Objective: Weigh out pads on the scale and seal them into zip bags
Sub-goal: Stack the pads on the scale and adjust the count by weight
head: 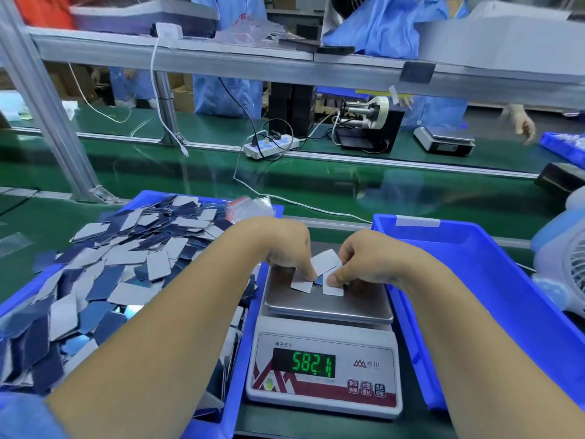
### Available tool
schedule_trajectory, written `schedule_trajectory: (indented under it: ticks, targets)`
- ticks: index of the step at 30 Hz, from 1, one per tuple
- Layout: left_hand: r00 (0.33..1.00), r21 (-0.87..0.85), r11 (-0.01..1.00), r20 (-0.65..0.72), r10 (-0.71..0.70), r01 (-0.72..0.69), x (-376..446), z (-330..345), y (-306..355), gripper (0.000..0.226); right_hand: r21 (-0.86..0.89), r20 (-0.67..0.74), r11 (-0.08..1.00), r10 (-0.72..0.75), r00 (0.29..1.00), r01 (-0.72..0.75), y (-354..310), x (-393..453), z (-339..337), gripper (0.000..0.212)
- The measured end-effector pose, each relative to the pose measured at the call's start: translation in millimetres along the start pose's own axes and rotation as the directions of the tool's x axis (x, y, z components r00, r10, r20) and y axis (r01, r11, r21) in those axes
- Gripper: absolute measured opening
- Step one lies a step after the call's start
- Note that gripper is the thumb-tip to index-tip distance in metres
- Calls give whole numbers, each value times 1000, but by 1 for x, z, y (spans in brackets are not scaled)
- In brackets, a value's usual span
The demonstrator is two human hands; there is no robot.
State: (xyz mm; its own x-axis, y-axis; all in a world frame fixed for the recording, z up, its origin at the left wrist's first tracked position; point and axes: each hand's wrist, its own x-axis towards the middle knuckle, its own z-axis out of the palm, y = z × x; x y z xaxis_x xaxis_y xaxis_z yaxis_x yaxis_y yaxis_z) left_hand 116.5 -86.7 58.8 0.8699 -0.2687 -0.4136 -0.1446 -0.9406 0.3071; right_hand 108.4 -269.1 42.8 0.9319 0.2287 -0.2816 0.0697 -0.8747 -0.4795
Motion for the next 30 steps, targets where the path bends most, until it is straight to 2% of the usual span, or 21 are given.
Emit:
schedule_trajectory:
  ticks: [4, 9, 11, 14, 16, 19, 22, 25, 27, 30]
  targets:
    - [995, -84, 995, -80, 53, -60, -5, 4, -3, 27, 107, 29, 993, -47, 998, 44, 2, -1, -2, 27]
    - [968, -391, 893, -195, 157, -224, -12, 23, -16, 26, 233, 24, 963, -144, 989, 135, 8, 0, -2, 26]
    - [941, -497, 813, -291, 174, -304, -13, 27, -21, 27, 256, -60, 943, -205, 977, 213, 7, 2, -2, 27]
    - [876, -586, 695, -465, 132, -416, -13, 30, -30, 31, 286, -254, 885, -299, 920, 367, 5, 8, 2, 30]
    - [853, -563, 705, -510, 115, -431, -13, 33, -36, 37, 319, -267, 860, -322, 908, 398, 6, 11, 10, 35]
    - [853, -482, 776, -505, 132, -406, -11, 40, -41, 47, 339, -197, 859, -334, 922, 384, 11, 10, 23, 49]
    - [841, -434, 789, -510, 183, -435, -9, 44, -38, 51, 309, -241, 850, -364, 900, 426, 15, 8, 23, 46]
    - [751, -294, 800, -602, 270, -523, -9, 44, -31, 32, 185, -363, 844, -419, 833, 504, 16, 6, 22, 30]
    - [703, -273, 779, -654, 281, -565, -9, 41, -32, 24, 220, -420, 812, -421, 804, 541, 16, 5, 23, 26]
    - [743, -270, 812, -611, 272, -518, -7, 41, -37, 18, 206, -406, 824, -419, 812, 528, 12, 6, 25, 30]
